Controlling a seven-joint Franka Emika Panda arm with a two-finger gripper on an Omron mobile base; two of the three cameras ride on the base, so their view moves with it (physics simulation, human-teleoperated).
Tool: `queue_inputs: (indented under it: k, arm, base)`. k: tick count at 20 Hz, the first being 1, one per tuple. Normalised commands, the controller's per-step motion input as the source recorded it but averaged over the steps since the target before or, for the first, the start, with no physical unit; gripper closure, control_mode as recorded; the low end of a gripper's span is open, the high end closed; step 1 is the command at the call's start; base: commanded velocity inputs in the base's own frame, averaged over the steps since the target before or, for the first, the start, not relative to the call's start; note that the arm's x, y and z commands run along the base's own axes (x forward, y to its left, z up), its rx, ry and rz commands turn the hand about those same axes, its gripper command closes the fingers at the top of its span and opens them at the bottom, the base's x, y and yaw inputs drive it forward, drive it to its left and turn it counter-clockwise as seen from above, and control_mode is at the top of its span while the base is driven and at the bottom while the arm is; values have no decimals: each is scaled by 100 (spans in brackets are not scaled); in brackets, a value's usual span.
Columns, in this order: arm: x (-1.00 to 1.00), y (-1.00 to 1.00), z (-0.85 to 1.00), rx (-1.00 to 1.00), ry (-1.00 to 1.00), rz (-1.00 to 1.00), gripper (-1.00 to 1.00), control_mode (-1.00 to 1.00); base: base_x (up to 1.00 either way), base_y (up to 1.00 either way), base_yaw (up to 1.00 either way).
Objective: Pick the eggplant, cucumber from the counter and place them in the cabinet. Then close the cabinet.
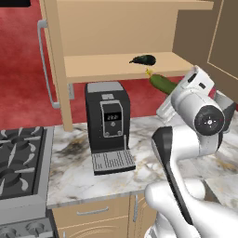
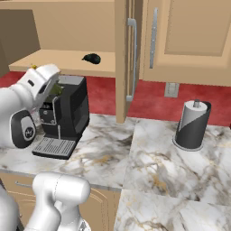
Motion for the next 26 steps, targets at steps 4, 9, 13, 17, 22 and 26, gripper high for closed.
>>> queue_inputs:
  k: [4,9,13,17,22,26]
  arm:
    - [80,31,81,-4,-29,0,100,-100]
    - [100,26,38,0,-4,0,100,-100]
    - [100,28,6,0,8,0,100,-100]
    - [100,25,0,0,20,0,100,-100]
    - [100,14,2,0,23,0,100,-100]
    - [100,9,0,0,17,0,100,-100]
  base:
    - [0,0,0]
    - [0,0,0]
    - [0,0,0]
    - [0,0,0]
    - [0,0,0]
    - [0,0,0]
